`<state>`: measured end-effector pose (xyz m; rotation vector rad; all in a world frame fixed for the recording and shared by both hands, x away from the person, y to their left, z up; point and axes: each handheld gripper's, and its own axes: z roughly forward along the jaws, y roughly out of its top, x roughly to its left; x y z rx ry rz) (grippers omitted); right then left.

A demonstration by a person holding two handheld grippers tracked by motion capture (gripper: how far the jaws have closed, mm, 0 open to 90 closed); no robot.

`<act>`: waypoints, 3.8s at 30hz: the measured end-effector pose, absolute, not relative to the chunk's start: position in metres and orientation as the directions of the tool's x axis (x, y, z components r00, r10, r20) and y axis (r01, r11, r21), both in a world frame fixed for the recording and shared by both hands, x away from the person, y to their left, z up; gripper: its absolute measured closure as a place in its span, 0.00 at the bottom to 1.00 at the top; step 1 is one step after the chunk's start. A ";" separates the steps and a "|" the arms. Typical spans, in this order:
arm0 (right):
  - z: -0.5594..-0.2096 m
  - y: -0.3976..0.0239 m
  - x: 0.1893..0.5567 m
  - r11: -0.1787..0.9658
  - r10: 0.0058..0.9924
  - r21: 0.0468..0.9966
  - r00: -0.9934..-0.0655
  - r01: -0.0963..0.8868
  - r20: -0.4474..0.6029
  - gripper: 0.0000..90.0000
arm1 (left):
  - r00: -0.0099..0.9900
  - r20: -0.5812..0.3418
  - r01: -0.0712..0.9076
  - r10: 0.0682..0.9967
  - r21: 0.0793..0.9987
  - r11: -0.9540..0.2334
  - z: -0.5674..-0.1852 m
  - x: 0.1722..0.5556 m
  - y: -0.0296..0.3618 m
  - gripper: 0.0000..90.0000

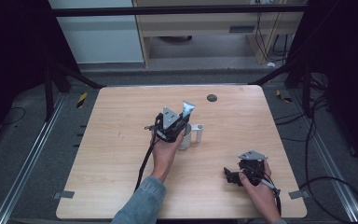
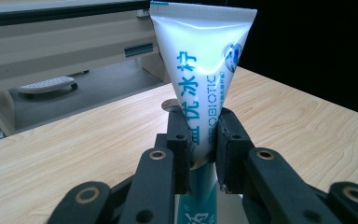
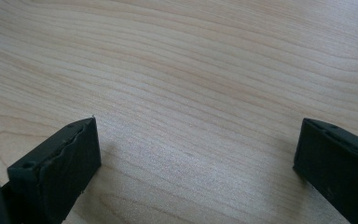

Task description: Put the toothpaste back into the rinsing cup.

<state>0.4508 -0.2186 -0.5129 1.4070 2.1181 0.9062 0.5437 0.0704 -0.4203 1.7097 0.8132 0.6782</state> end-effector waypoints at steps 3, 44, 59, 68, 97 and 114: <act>-0.513 -0.219 0.451 0.268 0.922 0.724 -0.387 0.635 -0.002 0.01 | 0.605 0.044 0.187 0.795 0.963 -0.195 -0.421 0.544 0.070 0.86; -0.513 -0.219 0.451 0.267 0.922 0.724 -0.386 0.636 -0.002 0.01 | 0.598 0.037 0.208 0.801 0.958 -0.199 -0.428 0.545 0.072 0.85; -0.513 -0.218 0.451 0.267 0.923 0.724 -0.386 0.636 -0.001 0.01 | 0.607 0.037 0.241 0.794 0.943 -0.229 -0.423 0.552 0.067 0.84; -0.513 -0.218 0.451 0.267 0.923 0.724 -0.386 0.636 -0.001 0.01 | 0.612 0.028 0.255 0.790 0.939 -0.232 -0.424 0.553 0.067 0.81; -0.513 -0.219 0.451 0.267 0.923 0.724 -0.386 0.636 -0.001 0.01 | 0.612 0.026 0.280 0.790 0.928 -0.247 -0.426 0.553 0.068 0.62; -0.513 -0.219 0.451 0.267 0.923 0.724 -0.386 0.636 -0.001 0.01 | 0.625 0.045 0.297 0.779 0.910 -0.290 -0.424 0.552 0.074 0.56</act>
